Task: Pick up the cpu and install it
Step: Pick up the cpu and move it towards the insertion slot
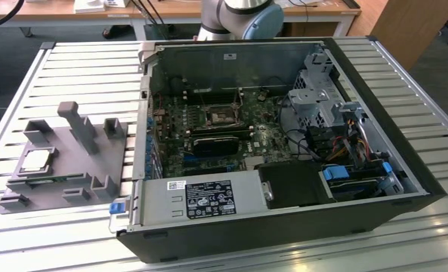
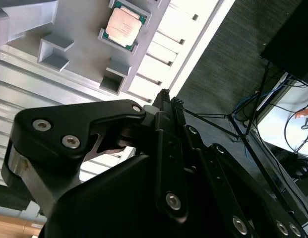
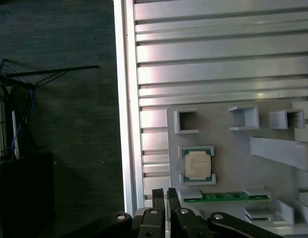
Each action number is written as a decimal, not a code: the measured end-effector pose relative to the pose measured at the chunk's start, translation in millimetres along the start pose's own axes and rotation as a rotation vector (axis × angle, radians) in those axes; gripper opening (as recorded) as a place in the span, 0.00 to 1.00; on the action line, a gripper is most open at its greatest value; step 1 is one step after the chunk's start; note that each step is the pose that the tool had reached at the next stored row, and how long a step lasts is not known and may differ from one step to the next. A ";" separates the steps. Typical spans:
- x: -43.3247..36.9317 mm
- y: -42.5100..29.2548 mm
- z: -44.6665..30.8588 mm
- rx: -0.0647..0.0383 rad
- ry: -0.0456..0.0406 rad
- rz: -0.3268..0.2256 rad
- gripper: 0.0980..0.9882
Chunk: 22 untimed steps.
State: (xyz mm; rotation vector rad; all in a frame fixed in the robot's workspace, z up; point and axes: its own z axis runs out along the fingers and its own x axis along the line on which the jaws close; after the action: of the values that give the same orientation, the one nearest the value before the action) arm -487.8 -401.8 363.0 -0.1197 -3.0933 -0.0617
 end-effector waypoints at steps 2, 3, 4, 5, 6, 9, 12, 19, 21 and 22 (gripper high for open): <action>-0.2 0.1 0.0 0.000 0.0001 0.000 0.10; -0.4 0.1 0.0 0.000 -0.0001 0.000 0.17; -0.5 0.1 0.1 0.000 -0.0001 0.000 0.17; -0.7 0.1 0.1 0.000 -0.0001 0.000 0.17; -1.8 0.1 0.1 0.000 0.0001 0.000 0.17; -3.0 0.2 0.4 0.000 -0.0002 0.000 0.18; -4.4 0.3 0.6 0.000 -0.0002 0.000 0.25; -6.2 0.5 1.7 0.000 -0.0024 0.000 0.33; -6.5 0.4 2.3 0.000 -0.0055 0.000 0.34; -6.7 0.5 2.7 0.000 -0.0070 0.000 0.34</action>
State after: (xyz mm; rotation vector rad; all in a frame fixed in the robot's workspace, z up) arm -481.2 -401.7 359.9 -0.1197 -3.1003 -0.0621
